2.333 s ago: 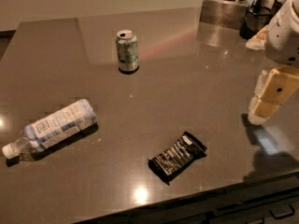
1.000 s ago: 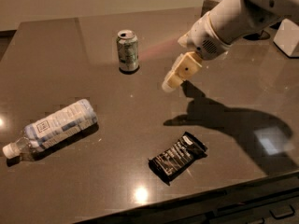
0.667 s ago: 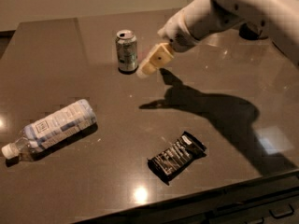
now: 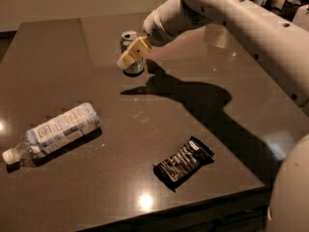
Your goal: Move 7up can near rxbar chocolate
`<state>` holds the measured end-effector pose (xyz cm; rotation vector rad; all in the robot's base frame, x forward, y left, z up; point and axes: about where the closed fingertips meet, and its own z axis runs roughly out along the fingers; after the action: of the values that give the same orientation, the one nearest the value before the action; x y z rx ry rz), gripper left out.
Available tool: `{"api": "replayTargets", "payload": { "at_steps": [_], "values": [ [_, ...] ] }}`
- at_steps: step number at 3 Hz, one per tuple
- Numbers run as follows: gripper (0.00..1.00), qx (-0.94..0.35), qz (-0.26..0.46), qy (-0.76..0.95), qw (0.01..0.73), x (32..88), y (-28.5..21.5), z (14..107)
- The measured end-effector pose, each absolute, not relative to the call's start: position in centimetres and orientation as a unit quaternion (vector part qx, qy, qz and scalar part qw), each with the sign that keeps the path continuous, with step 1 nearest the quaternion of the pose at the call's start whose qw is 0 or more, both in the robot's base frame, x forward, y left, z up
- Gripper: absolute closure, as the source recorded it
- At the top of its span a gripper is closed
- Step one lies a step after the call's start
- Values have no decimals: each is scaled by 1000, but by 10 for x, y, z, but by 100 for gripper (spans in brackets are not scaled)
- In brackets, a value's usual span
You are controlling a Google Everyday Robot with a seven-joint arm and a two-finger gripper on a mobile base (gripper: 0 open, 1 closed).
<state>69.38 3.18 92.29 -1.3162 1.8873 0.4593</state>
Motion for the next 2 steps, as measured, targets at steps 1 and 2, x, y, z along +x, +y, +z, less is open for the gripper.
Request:
{"api": "replayTargets", "payload": {
  "at_steps": [1, 2],
  "values": [
    [0, -513, 182, 743, 388, 711, 50, 916],
    [19, -513, 184, 744, 386, 720, 59, 914]
  ]
}}
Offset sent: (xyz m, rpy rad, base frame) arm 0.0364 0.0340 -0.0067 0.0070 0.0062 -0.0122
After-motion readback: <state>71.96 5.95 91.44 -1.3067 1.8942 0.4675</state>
